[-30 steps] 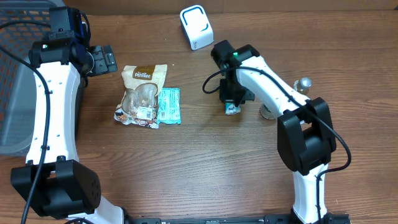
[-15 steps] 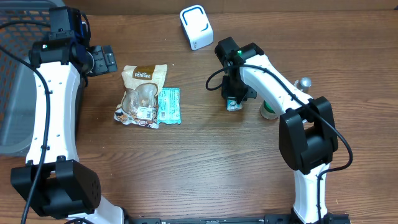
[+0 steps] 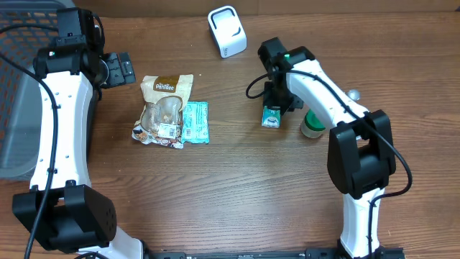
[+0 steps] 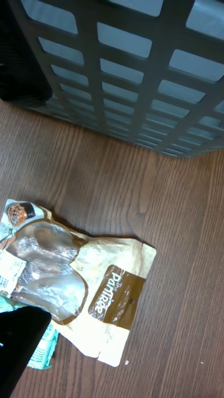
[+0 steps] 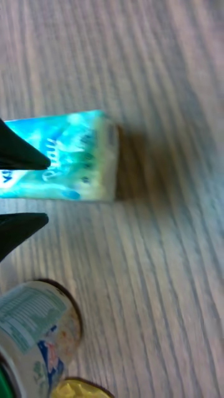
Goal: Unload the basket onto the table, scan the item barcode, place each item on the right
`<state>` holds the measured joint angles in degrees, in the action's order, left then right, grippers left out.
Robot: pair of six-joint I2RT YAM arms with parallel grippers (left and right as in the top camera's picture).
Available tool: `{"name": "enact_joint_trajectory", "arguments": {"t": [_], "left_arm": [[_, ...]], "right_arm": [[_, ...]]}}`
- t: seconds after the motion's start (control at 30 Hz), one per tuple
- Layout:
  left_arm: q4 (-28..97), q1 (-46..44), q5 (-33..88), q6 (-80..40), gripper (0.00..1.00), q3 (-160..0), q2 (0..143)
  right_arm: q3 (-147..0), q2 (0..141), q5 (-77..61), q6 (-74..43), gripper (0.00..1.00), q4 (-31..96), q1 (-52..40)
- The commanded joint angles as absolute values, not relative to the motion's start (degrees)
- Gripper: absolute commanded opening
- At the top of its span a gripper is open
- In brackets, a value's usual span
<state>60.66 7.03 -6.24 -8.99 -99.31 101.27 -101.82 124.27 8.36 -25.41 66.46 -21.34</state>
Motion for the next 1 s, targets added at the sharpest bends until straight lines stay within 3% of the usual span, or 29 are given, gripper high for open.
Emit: {"name": "enact_joint_trajectory", "arguments": {"t": [0.0,0.2,0.47,0.97], "left_arm": [[60.64,7.49,-7.01,-8.78,1.00,-100.18,101.16],[60.64,7.49,-7.01,-8.78,1.00,-100.18,101.16],[60.64,7.49,-7.01,-8.78,1.00,-100.18,101.16],[60.64,7.49,-7.01,-8.78,1.00,-100.18,101.16]], "right_arm": [[-101.56,124.25,5.02,-25.23,0.20,64.64,-21.15],[-101.47,124.33,-4.10,-25.28,0.20,60.29,-22.02],[-95.15,124.36,-4.60,-25.50,0.15,52.93,-25.43],[-92.16,124.36,6.44,-25.50,0.12,53.08,-24.12]]}}
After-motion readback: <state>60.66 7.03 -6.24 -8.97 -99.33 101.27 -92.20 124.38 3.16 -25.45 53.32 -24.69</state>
